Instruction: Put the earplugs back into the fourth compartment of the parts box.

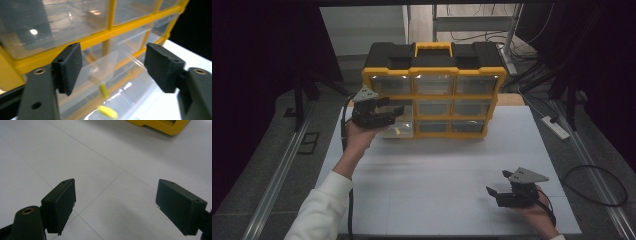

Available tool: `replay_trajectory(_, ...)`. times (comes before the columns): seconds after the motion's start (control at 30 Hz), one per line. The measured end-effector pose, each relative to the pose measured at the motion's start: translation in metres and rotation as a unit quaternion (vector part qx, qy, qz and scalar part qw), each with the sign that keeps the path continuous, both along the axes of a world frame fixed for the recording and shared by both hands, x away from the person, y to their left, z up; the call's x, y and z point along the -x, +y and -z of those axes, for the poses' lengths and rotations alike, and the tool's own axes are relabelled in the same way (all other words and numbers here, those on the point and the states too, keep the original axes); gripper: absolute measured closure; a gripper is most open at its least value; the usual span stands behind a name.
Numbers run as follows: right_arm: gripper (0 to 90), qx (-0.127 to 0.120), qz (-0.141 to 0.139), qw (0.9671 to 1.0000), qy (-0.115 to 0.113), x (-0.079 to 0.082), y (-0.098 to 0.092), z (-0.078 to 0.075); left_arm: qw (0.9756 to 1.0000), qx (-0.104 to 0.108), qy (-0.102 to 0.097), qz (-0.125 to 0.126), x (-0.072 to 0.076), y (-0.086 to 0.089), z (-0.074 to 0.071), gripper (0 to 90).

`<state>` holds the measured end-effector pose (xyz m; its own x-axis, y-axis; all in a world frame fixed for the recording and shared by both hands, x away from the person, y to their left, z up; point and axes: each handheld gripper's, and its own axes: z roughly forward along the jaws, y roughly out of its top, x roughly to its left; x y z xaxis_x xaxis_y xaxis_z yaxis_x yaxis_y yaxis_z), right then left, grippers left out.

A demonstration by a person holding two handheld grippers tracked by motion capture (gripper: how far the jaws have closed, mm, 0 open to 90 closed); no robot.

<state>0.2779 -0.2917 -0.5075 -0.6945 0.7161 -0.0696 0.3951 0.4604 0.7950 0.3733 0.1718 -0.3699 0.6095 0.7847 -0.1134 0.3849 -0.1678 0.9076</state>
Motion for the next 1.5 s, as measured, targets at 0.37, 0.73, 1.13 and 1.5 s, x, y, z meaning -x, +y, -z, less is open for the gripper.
replay_trajectory(0.37,17.5,0.000,0.002,1.0000,-0.005,0.001,-0.001,-0.001,0.9985,-0.019,-0.026,0.045,0.050,0.003,0.007,26.1)
replay_trajectory(0.73,17.4,0.001,0.003,1.0000,-0.003,0.001,0.000,0.000,0.9976,-0.028,-0.021,0.060,0.096,0.014,0.039,25.6)
replay_trajectory(1.13,17.4,0.000,0.001,1.0000,-0.008,0.002,0.000,-0.001,0.9973,-0.053,0.026,0.045,0.122,0.026,0.115,25.1)
replay_trajectory(1.5,17.3,-0.006,0.000,0.9999,-0.008,0.001,0.000,-0.001,0.9963,-0.063,0.047,0.034,0.126,0.035,0.137,23.9)
